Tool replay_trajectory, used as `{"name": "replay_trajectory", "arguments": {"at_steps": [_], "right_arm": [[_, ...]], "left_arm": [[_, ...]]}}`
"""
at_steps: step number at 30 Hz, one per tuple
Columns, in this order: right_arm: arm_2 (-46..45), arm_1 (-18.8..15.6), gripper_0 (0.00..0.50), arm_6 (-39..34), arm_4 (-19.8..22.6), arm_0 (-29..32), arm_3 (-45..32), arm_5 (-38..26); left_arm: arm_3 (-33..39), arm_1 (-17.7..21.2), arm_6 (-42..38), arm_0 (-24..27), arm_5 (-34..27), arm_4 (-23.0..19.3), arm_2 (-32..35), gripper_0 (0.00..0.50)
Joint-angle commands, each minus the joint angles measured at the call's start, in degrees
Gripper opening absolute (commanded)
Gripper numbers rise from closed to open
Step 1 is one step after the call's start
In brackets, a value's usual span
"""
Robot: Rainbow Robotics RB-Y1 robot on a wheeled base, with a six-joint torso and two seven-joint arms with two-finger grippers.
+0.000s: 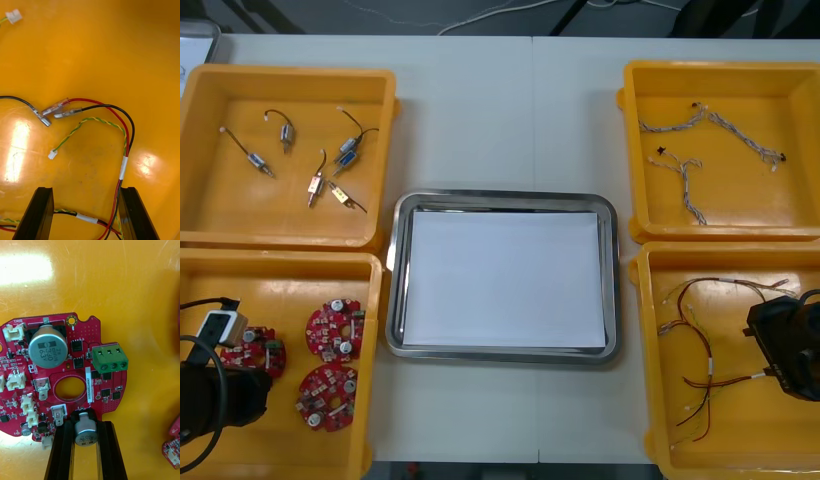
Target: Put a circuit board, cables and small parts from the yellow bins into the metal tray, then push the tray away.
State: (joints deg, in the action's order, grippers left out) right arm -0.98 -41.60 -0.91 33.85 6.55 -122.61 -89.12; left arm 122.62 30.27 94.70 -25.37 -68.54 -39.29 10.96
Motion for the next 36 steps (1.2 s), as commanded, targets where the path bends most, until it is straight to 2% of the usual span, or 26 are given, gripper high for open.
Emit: {"name": "replay_trajectory", "arguments": {"at_steps": [1,9,11,13,14,15,19,23,26,31,36], "right_arm": [[1.59,-1.73,0.500,-1.11,-1.07,1.80,1.05,2.82],[2.12,-1.73,0.500,-1.11,-2.04,4.43,1.23,6.51],[2.12,-1.64,0.500,-1.03,-2.13,4.87,1.23,7.04],[2.12,-1.29,0.500,-0.85,-2.48,5.31,1.23,7.47],[2.12,-1.20,0.500,-0.85,-2.65,5.40,1.23,7.47],[2.12,-0.93,0.500,-0.85,-2.92,5.49,1.23,7.47],[2.12,-0.14,0.500,-0.85,-3.44,5.75,1.23,7.47],[2.12,0.03,0.500,-0.67,-3.62,6.02,1.23,7.47],[2.12,0.03,0.500,-0.67,-3.62,6.28,1.23,7.65],[2.47,0.03,0.500,-0.76,-3.53,6.37,1.23,7.65],[2.65,0.03,0.500,-0.59,-3.53,6.63,1.32,7.74]], "left_arm": [[0.25,1.38,2.95,-0.55,-1.07,-1.84,-2.61,0.000],[0.25,3.22,3.65,-2.05,-1.07,-2.72,-1.30,0.001],[0.25,3.57,3.65,-2.22,-0.98,-2.81,-1.03,0.067],[0.25,3.66,3.65,-2.40,-1.07,-2.81,-0.68,0.225],[0.25,3.66,3.65,-2.40,-1.07,-2.81,-0.59,0.263],[0.25,3.66,3.65,-2.40,-1.07,-2.81,-0.42,0.326],[0.25,3.84,3.65,-2.49,-1.07,-3.25,0.55,0.405],[0.25,4.54,3.83,-2.22,-1.24,-3.86,1.69,0.437],[0.95,5.15,4.18,-1.08,-3.88,-4.57,3.54,0.463],[2.62,6.30,4.00,1.82,-9.85,-6.15,7.14,0.466],[2.71,6.74,3.83,4.46,-12.76,-7.11,9.43,0.465]]}}
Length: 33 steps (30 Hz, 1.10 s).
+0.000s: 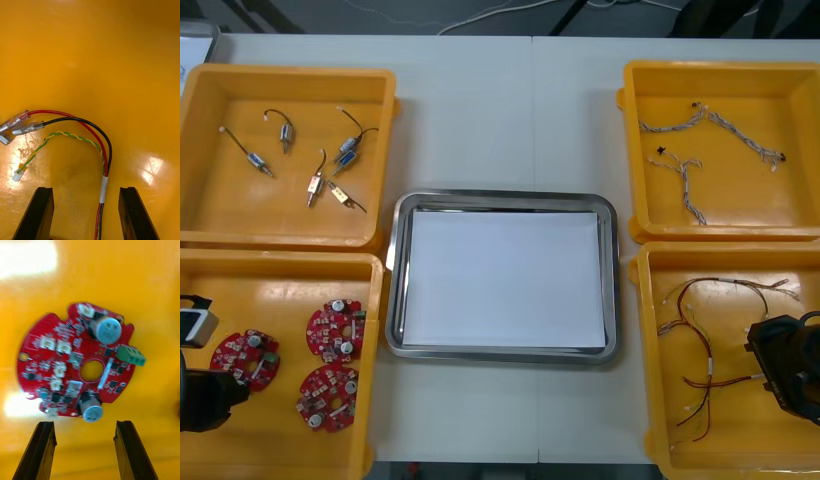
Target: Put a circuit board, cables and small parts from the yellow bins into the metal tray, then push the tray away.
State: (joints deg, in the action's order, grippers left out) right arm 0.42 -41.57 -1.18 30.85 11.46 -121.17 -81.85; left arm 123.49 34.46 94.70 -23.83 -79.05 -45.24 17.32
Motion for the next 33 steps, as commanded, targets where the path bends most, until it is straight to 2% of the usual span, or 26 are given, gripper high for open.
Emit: {"name": "replay_trajectory", "arguments": {"at_steps": [1,7,11,17,23,28,32,33], "right_arm": [[1.34,0.00,0.500,-0.40,-0.53,1.72,-0.12,0.46],[1.77,0.53,0.500,-0.57,-0.62,2.16,-0.12,0.55],[1.69,1.23,0.500,-0.49,-0.88,2.42,-0.12,0.63],[1.86,2.02,0.500,-0.49,-1.23,3.04,0.14,1.51],[2.65,2.11,0.500,-0.05,-1.15,3.04,2.87,5.47],[2.92,2.11,0.500,-0.13,-1.59,3.04,2.87,5.47],[2.92,2.11,0.500,-0.05,-1.41,3.04,2.87,5.29],[2.92,2.20,0.449,-0.05,-1.32,3.04,2.87,5.29]], "left_arm": [[1.84,2.71,3.65,3.35,-2.69,-1.25,3.51,0.465],[1.84,2.71,2.33,6.52,-5.68,-1.87,5.62,0.465],[2.28,2.89,-2.15,8.89,-9.19,-1.78,6.24,0.465],[4.65,3.51,-14.63,10.56,-13.94,-0.99,6.15,0.465],[7.03,3.42,-29.84,9.42,-14.38,-0.37,5.36,0.467],[9.40,3.42,-41.35,6.96,-12.71,0.94,4.13,0.465],[11.25,3.33,-49.26,4.94,-9.81,5.52,1.49,0.465],[11.77,3.42,-51.19,4.76,-9.54,7.54,0.26,0.464]]}}
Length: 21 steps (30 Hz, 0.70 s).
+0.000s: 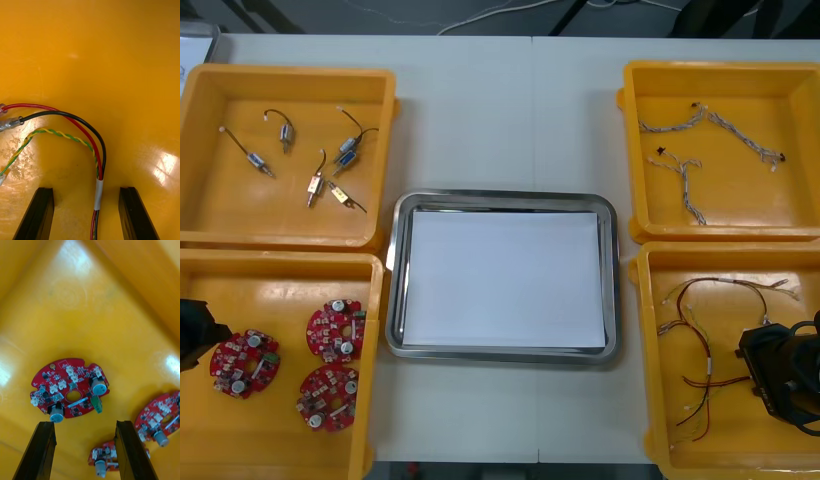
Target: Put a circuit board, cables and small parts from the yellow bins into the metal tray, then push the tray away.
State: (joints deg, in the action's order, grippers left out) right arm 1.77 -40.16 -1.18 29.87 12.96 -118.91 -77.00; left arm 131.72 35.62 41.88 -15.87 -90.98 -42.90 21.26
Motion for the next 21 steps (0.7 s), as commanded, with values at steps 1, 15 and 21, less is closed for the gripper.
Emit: {"name": "replay_trajectory", "arguments": {"at_steps": [1,15,21], "right_arm": [[1.57,0.70,0.407,-0.05,-0.25,1.55,0.61,0.44],[0.16,0.09,0.000,1.62,0.54,-1.62,-2.46,-6.24],[-3.00,-0.70,0.000,2.94,1.86,-2.15,-8.09,-12.56]], "left_arm": [[3.81,2.17,0.40,-3.29,2.48,6.43,-4.29,0.463],[5.65,1.29,-25.79,-2.49,4.06,30.69,-21.96,0.467],[5.56,-1.17,-27.02,-2.49,4.15,32.53,-21.96,0.465]]}}
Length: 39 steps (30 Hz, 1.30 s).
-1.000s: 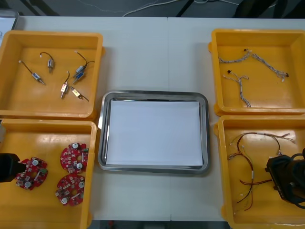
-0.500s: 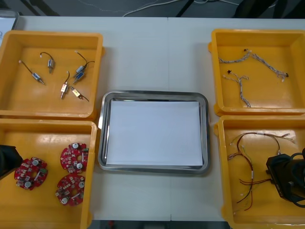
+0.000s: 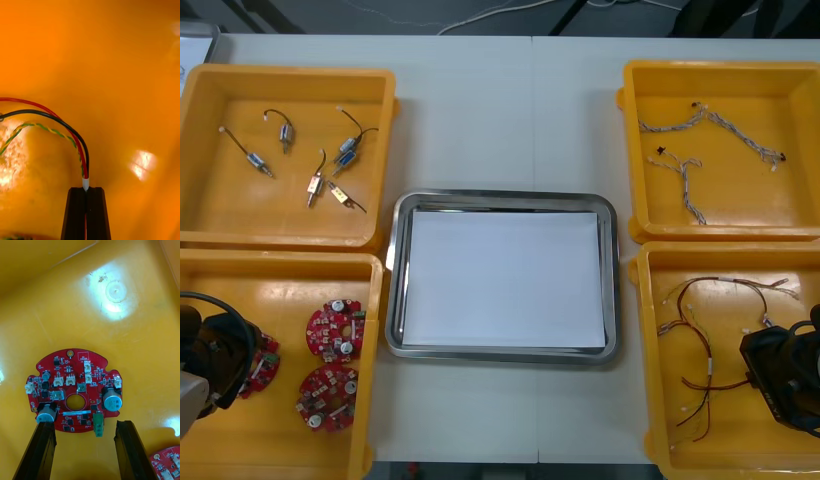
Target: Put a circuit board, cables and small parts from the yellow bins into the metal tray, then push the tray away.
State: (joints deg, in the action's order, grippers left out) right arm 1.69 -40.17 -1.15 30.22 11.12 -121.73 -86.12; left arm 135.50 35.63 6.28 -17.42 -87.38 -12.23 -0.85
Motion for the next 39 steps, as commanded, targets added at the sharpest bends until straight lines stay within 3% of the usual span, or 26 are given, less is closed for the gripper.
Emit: {"name": "replay_trajectory", "arguments": {"at_steps": [1,14,29,35,38,39], "right_arm": [[-3.54,-0.79,0.000,3.26,1.77,-0.31,-6.32,-4.58],[-10.83,-1.75,0.000,15.65,3.62,-0.31,-17.84,-14.86],[-20.50,-1.75,0.000,36.92,13.90,-4.09,-23.02,-23.88],[-20.68,-2.02,0.000,45.27,13.64,-7.96,-23.90,-23.88],[-20.68,-2.46,0.000,48.35,13.64,-9.19,-24.52,-23.88],[-20.76,-2.72,0.000,49.84,13.82,-9.63,-24.60,-23.88]], "left_arm": [[1.70,-1.35,8.31,-0.95,0.54,1.95,0.15,0.465],[-0.59,-4.17,7.08,0.37,0.72,1.95,-0.91,0.456],[-6.30,-7.33,6.91,2.48,4.85,3.71,-3.54,0.460],[-7.71,-7.59,6.99,3.53,4.85,3.97,-3.98,0.418],[-7.97,-7.68,7.08,3.88,4.85,3.97,-3.98,0.371],[-8.24,-7.68,7.17,4.06,4.94,3.88,-3.98,0.328]]}}
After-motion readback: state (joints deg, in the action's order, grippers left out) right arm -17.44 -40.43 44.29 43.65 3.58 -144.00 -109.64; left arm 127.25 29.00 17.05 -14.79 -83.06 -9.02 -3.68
